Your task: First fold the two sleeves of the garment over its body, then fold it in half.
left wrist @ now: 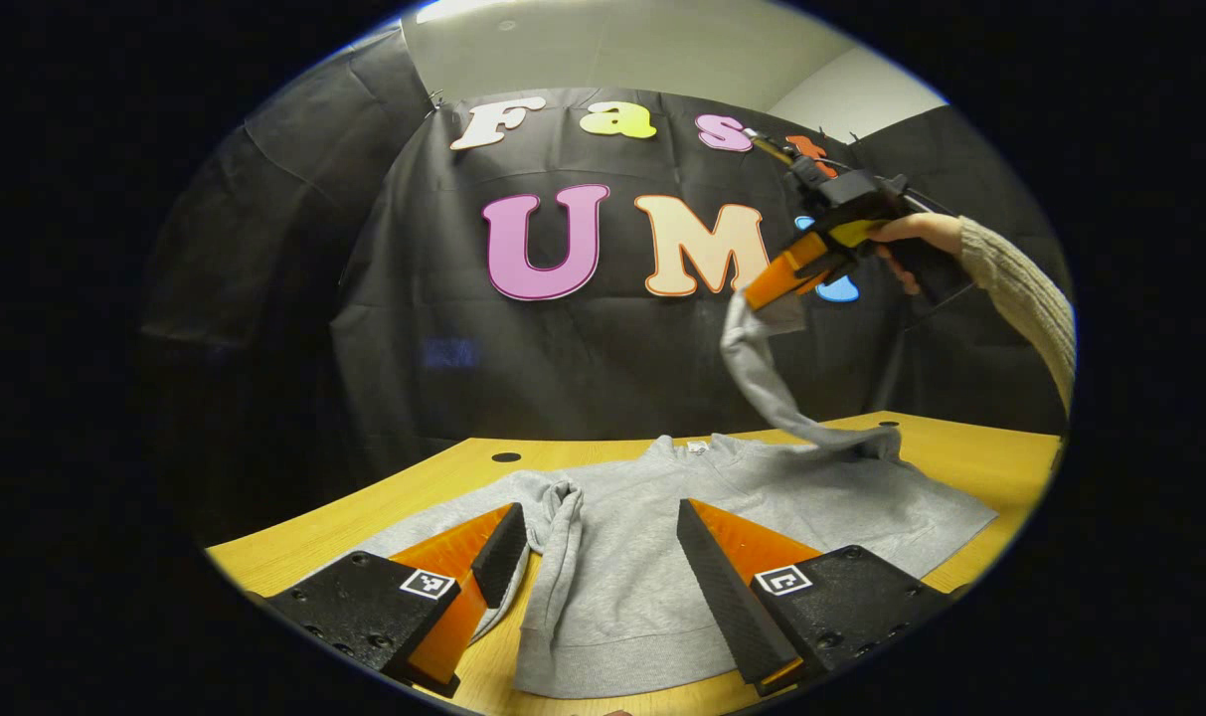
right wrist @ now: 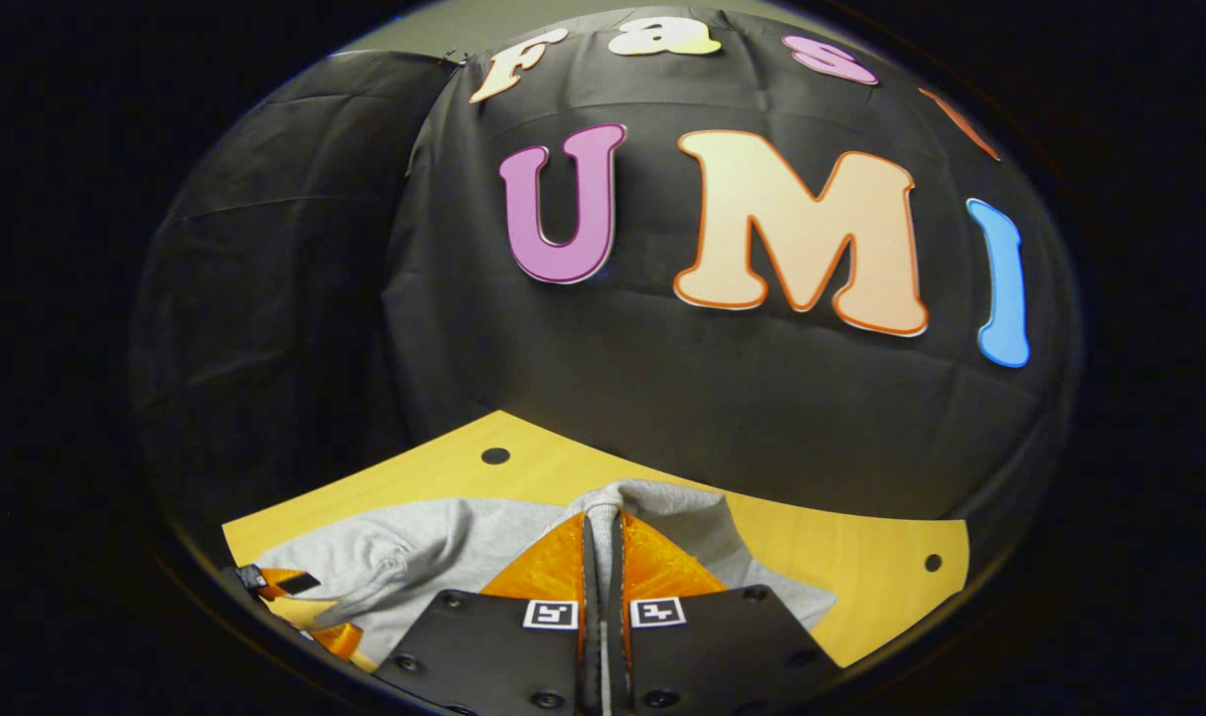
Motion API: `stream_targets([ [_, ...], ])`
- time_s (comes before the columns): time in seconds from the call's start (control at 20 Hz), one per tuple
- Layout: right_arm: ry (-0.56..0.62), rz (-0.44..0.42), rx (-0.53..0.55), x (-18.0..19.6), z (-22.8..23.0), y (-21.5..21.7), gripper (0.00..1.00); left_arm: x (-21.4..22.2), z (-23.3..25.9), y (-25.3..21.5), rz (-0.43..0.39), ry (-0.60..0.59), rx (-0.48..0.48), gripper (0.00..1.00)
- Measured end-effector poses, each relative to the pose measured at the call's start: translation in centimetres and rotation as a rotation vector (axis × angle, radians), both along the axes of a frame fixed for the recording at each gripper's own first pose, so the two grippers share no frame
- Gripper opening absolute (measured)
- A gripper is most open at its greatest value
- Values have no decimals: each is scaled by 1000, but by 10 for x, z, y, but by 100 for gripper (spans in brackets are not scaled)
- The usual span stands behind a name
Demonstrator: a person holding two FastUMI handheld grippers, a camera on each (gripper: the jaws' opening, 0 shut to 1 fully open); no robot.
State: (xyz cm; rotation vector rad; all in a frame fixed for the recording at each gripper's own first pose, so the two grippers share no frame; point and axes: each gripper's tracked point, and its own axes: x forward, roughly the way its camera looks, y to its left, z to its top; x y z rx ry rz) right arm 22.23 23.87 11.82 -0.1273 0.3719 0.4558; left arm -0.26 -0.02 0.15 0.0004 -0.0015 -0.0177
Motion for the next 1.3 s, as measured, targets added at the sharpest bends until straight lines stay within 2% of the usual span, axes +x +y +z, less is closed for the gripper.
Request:
stream_targets([
  [0.35,129,59,102,20,-92,83,5,0,0,0,0,0,0,93],
  [0.5,188,51,146,28,-123,97,5,0,0,0,1,1,0,93],
  [0.85,255,27,170,36,-172,113,6,0,0,0,0,0,0,93],
  [0.95,277,29,210,34,-174,118,10,-1,0,0,4,0,1,93],
  [1.0,289,30,236,32,-176,123,22,0,0,1,6,0,1,93],
  [1.05,293,30,254,33,-173,127,28,0,0,0,6,0,1,93],
  [1.15,261,26,234,36,-171,126,65,0,0,1,6,0,1,93],
  [1.3,195,38,195,29,-156,116,96,0,-1,1,5,1,0,93],
])
